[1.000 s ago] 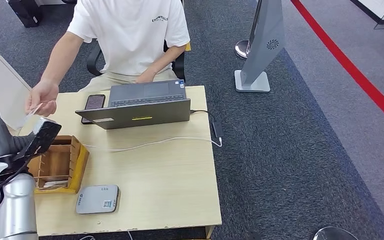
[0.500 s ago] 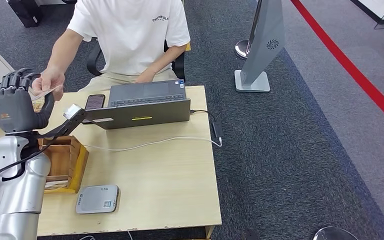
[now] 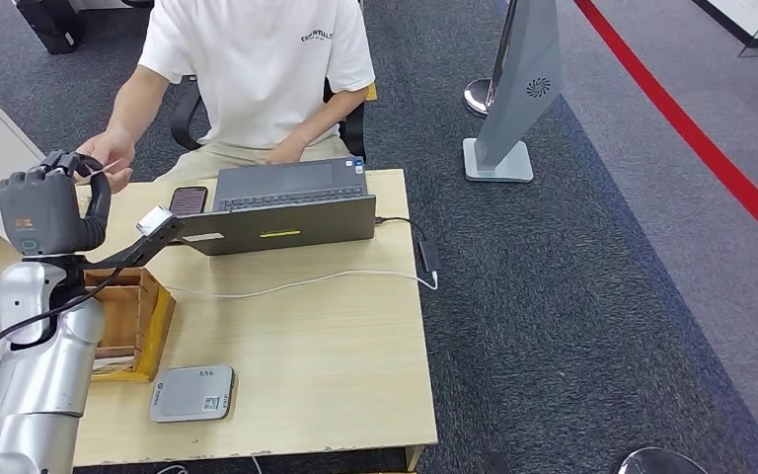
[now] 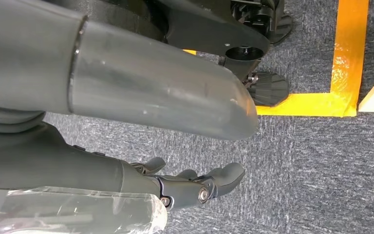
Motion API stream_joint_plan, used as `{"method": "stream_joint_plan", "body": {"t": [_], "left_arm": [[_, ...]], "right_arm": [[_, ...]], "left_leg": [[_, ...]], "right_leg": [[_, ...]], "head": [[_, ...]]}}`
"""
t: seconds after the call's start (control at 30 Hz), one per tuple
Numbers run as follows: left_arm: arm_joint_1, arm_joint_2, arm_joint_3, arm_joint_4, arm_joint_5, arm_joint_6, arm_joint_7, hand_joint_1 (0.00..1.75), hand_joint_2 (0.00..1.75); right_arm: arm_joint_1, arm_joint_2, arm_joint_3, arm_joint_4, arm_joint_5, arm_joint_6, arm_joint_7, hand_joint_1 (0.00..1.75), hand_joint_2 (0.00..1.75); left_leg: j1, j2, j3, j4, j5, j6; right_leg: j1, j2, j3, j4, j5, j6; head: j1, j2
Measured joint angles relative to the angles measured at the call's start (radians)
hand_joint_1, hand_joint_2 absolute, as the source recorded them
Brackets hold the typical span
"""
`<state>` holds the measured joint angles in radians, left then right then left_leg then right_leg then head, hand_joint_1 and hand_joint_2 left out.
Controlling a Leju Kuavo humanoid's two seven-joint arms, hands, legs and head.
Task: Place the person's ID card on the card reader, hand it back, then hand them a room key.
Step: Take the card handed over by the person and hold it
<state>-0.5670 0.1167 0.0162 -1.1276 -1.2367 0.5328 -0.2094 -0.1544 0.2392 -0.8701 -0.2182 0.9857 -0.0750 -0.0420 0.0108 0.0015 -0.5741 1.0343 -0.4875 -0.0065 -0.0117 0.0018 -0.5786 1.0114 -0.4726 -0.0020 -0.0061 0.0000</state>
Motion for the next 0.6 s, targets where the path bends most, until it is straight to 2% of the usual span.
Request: {"method": "stream_joint_plan", "body": {"t": [0.37,0.47,0.6], "left_arm": [[0.010,-0.010,-0.015,-0.006,0.025,0.009,-0.006,1.75,1.75],[0.058,-0.020,-0.033,-0.065,0.044,0.035,-0.023,1.75,1.75],[0.187,-0.036,-0.080,-0.242,0.054,0.066,-0.039,1.75,1.75]], "right_arm": [[0.000,0.000,0.004,0.000,-0.012,-0.005,0.000,0.00,0.00],[0.002,0.000,0.004,0.000,-0.025,-0.013,-0.002,0.00,0.00],[0.008,0.000,0.003,0.000,-0.050,-0.025,-0.017,0.00,0.00]], "left_leg": [[0.000,0.000,0.000,0.000,0.000,0.000],[0.000,0.001,0.000,0.000,0.000,0.000],[0.000,0.001,-0.001,0.000,-0.001,0.000]], "right_leg": [[0.000,0.000,0.000,0.000,0.000,0.000],[0.000,0.001,0.000,0.000,0.000,0.000],[0.000,0.002,-0.001,0.000,0.000,0.000]], "head": [[0.000,0.000],[0.000,0.000],[0.000,0.000]]}}
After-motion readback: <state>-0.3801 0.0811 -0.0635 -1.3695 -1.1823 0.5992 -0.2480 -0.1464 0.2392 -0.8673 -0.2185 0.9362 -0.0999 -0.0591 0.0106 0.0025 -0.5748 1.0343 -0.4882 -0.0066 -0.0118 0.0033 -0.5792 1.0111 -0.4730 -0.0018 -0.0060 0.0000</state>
